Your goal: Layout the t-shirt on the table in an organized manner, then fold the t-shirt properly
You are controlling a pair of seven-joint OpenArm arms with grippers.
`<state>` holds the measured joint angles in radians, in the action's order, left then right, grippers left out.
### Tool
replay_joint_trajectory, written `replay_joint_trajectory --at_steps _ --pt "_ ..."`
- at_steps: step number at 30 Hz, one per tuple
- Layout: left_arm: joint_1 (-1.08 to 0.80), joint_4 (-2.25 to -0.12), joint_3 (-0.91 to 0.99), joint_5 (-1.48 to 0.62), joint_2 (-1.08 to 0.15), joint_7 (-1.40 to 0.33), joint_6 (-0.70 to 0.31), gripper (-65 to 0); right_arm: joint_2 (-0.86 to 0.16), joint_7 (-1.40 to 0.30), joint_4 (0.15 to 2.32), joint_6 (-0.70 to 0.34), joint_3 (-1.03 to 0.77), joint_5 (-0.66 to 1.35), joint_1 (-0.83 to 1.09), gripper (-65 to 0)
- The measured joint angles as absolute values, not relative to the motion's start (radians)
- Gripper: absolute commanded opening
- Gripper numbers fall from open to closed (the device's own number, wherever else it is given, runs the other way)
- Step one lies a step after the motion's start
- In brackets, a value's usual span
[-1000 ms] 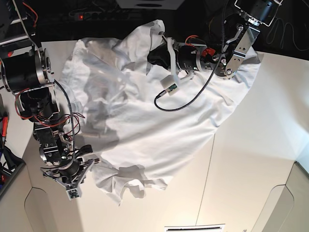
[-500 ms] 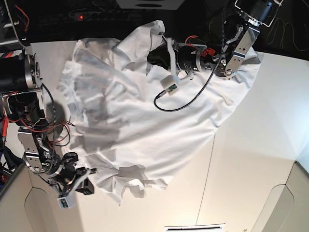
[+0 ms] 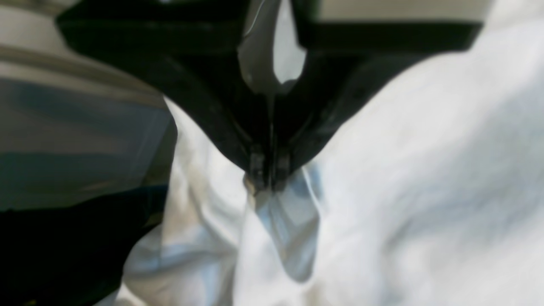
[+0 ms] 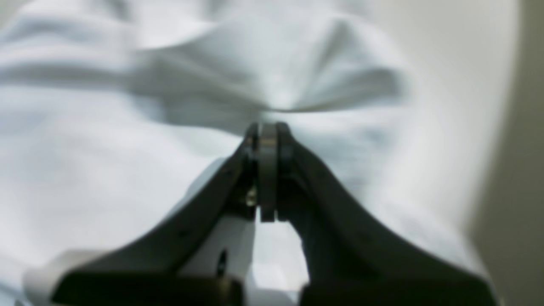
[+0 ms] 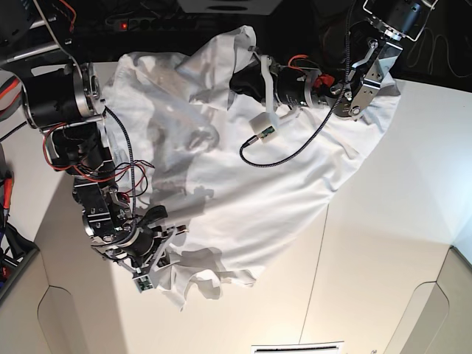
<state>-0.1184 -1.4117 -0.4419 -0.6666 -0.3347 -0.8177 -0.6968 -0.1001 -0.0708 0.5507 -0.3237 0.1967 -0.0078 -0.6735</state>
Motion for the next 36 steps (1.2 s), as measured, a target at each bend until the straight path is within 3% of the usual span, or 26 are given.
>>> replay_joint_trajectory --at_steps 10,17,23,25,27,32,36 --pt "-0.225 -1.635 -0.442 -0.632 -0.455 -0.853 -0.689 -62.5 -0.204 -0.064 0.521 -0.301 0.197 -0.009 -0.676 -65.0" --pt "-0.233 -1.743 -0.443 -0.638 -0.462 -0.814 -0.689 -62.5 -0.218 -0.037 0.43 -0.099 0.196 -0.073 -0.673 -65.0" --pt "-0.235 -1.747 -0.443 -0.636 -0.455 -0.8 -0.689 -62.4 -0.216 -0.022 0.442 0.221 0.196 -0.068 -0.702 -65.0" --pt "-0.225 -1.747 -0.443 -0.63 -0.455 -0.8 -0.689 -62.4 -0.22 -0.021 0.48 0.255 0.194 -0.062 -0.717 -65.0" --pt "-0.212 -1.747 -0.444 -0.601 -0.455 -0.775 -0.689 -62.4 -0.221 -0.023 0.554 0.233 0.194 -0.056 -0.718 -65.0" --pt "-0.176 -1.747 -0.433 -0.478 -0.454 -0.695 -0.689 -62.4 -0.21 -0.222 0.759 -0.135 0.194 0.097 -0.674 -65.0" --pt "-0.152 -1.747 -0.362 -0.368 -0.451 -0.645 -0.639 -62.4 -0.18 -0.302 0.946 -0.305 0.196 0.215 -0.546 -65.0"
